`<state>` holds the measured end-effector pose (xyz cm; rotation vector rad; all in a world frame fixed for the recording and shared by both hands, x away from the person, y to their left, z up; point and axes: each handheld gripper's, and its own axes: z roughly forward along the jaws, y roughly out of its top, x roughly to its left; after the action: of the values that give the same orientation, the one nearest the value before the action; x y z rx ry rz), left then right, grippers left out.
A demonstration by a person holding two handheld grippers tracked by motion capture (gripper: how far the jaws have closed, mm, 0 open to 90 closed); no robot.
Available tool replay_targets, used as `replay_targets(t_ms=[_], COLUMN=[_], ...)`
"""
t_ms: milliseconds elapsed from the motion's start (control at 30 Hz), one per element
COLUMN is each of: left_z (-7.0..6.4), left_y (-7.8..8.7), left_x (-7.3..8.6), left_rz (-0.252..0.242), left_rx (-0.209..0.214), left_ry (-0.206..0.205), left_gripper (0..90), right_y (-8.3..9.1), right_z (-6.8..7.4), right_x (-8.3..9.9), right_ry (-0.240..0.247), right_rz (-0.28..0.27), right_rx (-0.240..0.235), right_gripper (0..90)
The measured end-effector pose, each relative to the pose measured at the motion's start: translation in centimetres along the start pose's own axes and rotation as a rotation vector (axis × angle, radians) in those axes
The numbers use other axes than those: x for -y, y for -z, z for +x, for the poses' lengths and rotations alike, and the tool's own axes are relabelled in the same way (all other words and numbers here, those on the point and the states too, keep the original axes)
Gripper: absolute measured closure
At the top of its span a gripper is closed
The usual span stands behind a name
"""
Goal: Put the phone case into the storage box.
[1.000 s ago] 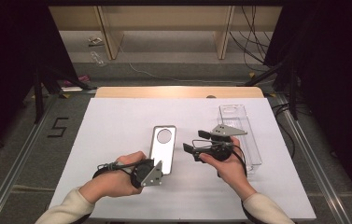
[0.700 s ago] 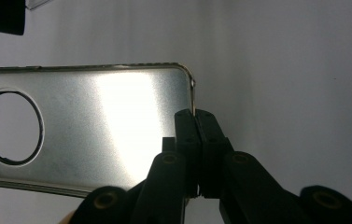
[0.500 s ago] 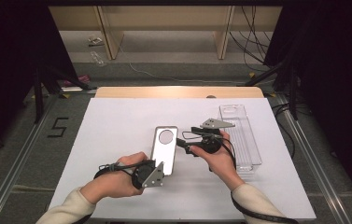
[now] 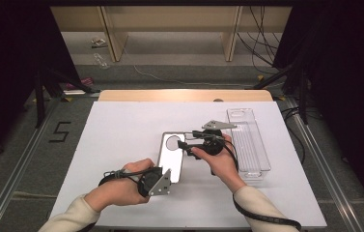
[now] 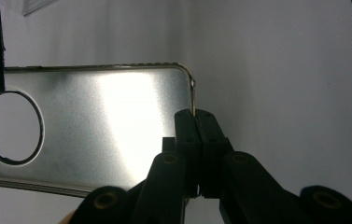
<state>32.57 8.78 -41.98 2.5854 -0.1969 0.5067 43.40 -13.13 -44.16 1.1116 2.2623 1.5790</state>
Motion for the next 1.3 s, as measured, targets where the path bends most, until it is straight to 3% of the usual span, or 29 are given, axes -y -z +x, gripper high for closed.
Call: replay_targets(t_ms=[600,967,1300], left_z=[-0.1,-0.3,-0.5], left_y=[0.0,-0.6,-1.5], left_x=[0.0,-0.1,0.1], left_rz=[-0.001,-0.006,0.018], left_rx=[-0.001,0.005,0.018], left_ry=[-0.002,0.0,0.0], left_gripper=[88.6,88.7,88.8], right_y=[-0.4,-0.2,0.2], right_z=[-0.2,0.1,1.0], right_x=[0.1,-0.3,-0.8], right_ry=[-0.025,-0.045,-0.075], right_rz=[0.024,0.017,0.005], right_rx=[-0.061,-0.069,-0.053], right_gripper=[53.6,61.7,70.6])
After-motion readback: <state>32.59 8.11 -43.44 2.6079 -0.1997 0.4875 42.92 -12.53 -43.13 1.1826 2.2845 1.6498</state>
